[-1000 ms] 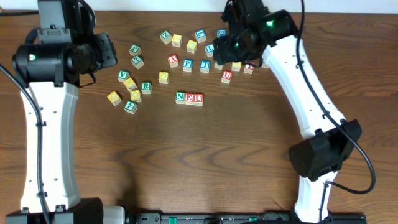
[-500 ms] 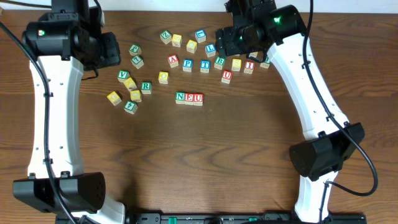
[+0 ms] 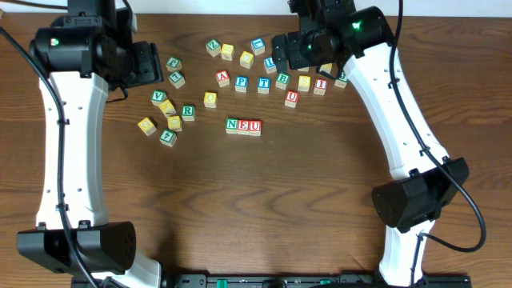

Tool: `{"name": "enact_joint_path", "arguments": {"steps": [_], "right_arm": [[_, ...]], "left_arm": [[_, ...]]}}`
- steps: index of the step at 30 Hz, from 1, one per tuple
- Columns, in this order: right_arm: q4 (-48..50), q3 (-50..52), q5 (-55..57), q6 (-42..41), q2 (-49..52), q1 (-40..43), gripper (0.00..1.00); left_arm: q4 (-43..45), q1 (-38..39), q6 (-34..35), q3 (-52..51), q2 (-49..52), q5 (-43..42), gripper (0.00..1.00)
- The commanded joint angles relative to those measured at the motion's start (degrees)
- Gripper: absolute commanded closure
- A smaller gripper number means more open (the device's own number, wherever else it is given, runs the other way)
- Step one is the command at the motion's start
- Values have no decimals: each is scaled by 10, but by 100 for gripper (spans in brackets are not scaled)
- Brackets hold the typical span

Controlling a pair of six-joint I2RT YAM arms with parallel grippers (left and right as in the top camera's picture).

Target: Spell out NEURIPS

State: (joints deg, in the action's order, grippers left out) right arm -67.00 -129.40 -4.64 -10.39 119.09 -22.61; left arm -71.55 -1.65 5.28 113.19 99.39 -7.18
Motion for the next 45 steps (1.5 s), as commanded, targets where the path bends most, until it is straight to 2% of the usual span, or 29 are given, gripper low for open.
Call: {"name": "enact_joint_path", "arguments": {"steps": [1,6,15,45], "right_arm": [[10,-9,4,-2,-5,2,1],[22,-9,4,-18,-3,2,1],[23,-9,-9,-18,21,0,2],[80,-9,-17,-23,38,-12,4]], "left_arm": [[0,1,-5,14,7,1,28],[0,1,-5,14,13,1,16],[13,1,-5,14,28,1,8],[76,1,-5,3,36,1,8]]}}
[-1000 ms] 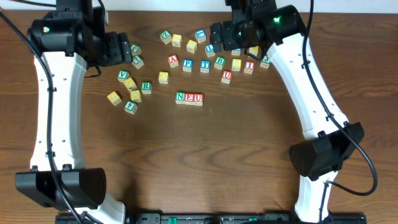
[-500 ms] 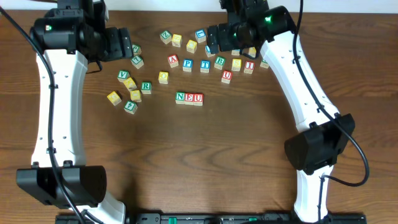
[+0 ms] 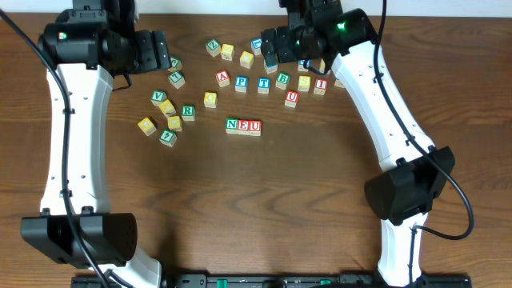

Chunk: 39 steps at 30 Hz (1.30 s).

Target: Spell out NEURIPS

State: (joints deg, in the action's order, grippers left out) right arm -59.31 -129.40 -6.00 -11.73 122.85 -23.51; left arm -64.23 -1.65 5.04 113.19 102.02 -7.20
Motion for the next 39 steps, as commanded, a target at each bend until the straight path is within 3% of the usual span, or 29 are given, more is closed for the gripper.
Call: {"name": "enact_joint_path", "arguments": {"steps": [1,39], "right_arm": [[4,-9,-3,-11,1,-3,4],[25,-9,0,-20,12,-2,7]], "left_arm": [[3,1,-3,3,10,1,8],[22,1,-3,3,10,1,8]]}}
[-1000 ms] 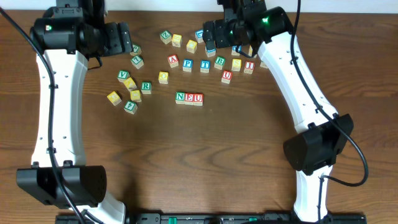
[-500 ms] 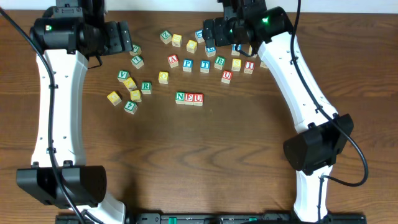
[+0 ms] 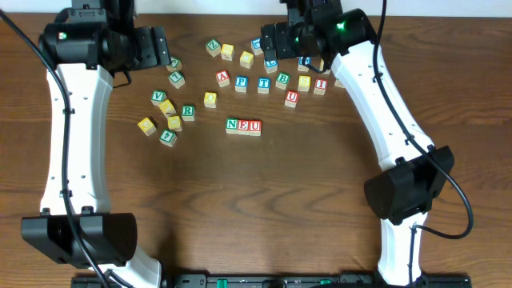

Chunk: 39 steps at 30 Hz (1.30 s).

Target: Spell out NEURIPS

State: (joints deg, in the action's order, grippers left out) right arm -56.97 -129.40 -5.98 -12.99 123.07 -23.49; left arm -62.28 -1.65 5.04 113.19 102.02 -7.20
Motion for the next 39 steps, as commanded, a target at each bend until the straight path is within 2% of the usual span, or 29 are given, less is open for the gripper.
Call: {"name": "enact_joint_path", "arguments": {"steps": [1,27,39], "right_arm": [[2,-9,0,-7,10,-2,7],[2,-9,-2,-25,23,-9,7],[-1,-9,-2,-29,24,-10,8]], "left_arm": [[3,1,-3,3,10,1,8],[2,1,-1,3,11,1,8],[0,19,-1,3,56,1,9]]}}
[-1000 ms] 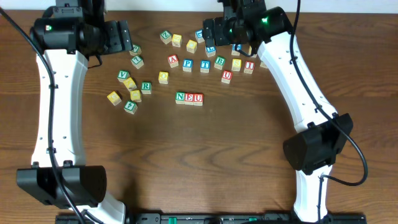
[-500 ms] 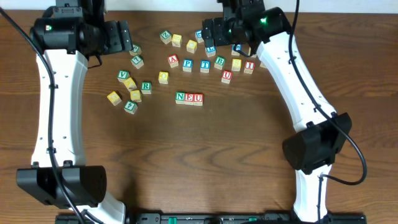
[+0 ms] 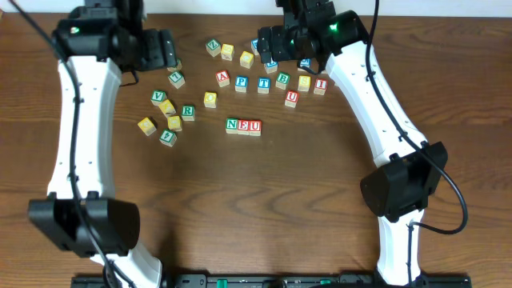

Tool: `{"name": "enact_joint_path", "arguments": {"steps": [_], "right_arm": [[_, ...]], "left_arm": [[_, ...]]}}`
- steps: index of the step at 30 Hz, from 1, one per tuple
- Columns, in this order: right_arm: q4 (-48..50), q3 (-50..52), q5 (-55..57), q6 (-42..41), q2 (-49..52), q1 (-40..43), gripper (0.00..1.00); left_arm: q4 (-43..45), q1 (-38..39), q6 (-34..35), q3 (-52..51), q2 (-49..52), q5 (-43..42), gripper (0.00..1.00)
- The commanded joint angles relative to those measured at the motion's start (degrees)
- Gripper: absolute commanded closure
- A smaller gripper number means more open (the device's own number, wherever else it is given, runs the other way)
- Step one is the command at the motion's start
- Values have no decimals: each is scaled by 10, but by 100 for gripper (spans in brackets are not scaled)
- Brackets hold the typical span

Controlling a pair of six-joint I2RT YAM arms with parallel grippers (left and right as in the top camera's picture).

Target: Spell out NEURIPS

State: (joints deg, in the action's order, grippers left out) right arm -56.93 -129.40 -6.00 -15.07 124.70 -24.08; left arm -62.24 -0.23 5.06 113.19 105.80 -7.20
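The row N, E, U [image 3: 243, 126] lies mid-table. Loose letter blocks: green R [image 3: 187, 111] to its left, blue P [image 3: 242, 82] and red I [image 3: 321, 85] in the back row, and a yellow block [image 3: 304, 83] whose letter is unclear. My left gripper [image 3: 166, 50] hangs at the back left, over a block half hidden beneath it. At the back centre my right gripper [image 3: 264, 44] covers a blue block [image 3: 256, 43] at the row's far end. From overhead neither gripper's jaw gap shows.
More blocks lie scattered: A [image 3: 223, 78], T [image 3: 263, 84], B [image 3: 282, 81], a second U [image 3: 292, 98], and a cluster of yellow and green blocks [image 3: 166, 108] at the left. The arm bases stand at the front left and front right.
My left gripper has shifted a little to the right, over the back-left block. The right gripper has edged slightly left. No block has moved.
At first the left gripper was left of the block cluster and the right one over the back-right blocks. Both then stood further back, the right one shifted left towards the blue block. NEU has stayed as it was.
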Motion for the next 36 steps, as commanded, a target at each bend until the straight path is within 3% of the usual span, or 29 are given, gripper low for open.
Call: {"name": "enact_joint_path", "arguments": {"steps": [1,11,36], "right_arm": [[-3,-9,-2,-8,8,-4,8],[-7,-9,-2,-8,8,-4,8],[-48,-9,-1,-7,8,28,8]], "left_arm": [[-1,4,-1,3,22,1,9],[-14,4,-1,3,35,1,9],[9,51,-3,-53,156,19,32]]}}
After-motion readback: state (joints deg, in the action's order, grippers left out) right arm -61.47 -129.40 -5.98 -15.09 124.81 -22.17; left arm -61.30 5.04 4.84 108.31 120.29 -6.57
